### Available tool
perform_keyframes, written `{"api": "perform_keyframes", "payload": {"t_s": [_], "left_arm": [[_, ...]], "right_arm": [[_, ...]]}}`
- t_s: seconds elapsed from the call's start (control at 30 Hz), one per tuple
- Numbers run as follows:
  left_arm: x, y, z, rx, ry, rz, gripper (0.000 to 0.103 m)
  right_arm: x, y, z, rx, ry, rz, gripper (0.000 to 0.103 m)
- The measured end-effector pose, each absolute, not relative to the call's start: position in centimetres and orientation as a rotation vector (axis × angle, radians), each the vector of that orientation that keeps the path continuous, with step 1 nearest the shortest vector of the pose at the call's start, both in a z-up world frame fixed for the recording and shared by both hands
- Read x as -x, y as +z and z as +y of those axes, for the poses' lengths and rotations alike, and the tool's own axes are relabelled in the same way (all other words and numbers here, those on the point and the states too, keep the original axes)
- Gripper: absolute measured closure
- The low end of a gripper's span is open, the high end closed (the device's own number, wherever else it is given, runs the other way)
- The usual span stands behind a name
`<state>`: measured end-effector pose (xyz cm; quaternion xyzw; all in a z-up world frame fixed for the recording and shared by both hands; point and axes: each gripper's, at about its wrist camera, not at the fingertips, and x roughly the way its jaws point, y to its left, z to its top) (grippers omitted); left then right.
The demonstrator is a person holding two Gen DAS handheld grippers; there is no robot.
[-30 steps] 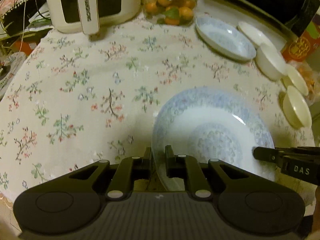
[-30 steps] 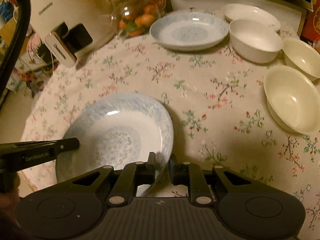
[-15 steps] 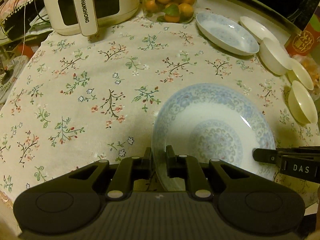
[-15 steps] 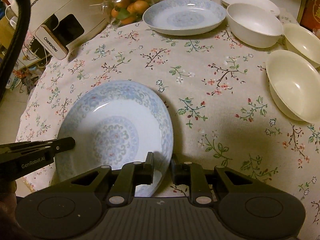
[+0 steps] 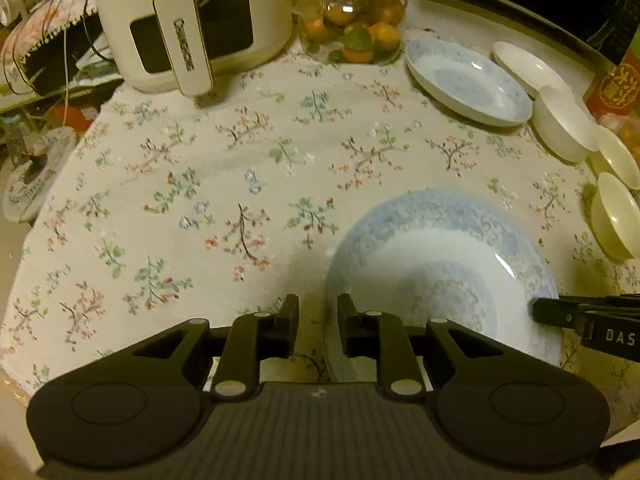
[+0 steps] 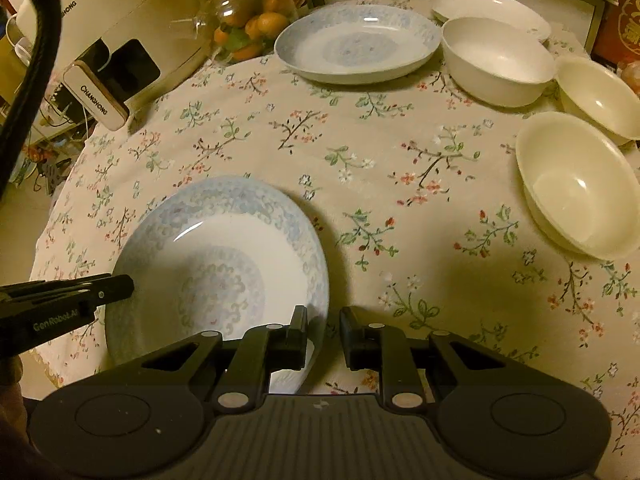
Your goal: Organize plates and bowls
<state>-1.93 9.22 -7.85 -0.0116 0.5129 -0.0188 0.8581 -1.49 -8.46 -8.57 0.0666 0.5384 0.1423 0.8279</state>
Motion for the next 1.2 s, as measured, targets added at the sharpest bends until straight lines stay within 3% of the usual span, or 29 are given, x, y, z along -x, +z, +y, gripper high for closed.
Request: {"api": "perform_keyframes", "payload": {"t_s": [0.2, 0.67, 1.03, 1.2], "left_arm": [[1.0, -6.5, 8.5, 0.011, -0.020, 1.024, 0.078], [-2.1, -3.7, 4.8, -0.010, -0.028, 0.935, 0.054], [-6.4, -2.3, 3.4, 0.106, -0.056, 0.880, 0.037], [-8.1, -2.3, 2.6, 0.157, -0.044, 0.860, 0.029]], "right_arm": [[0.8, -6.9, -9.0, -0.139, 0.284, 1.073, 0.084], [-1.9, -4.6, -12.0, -0.242, 0.184, 0.983, 0.065], [-4.4, -2.5, -17.5, -0.468, 0.089, 0.920, 0.048], [-5.9, -3.1, -19.5, -0.620, 0.068, 0.929, 0.047]]}}
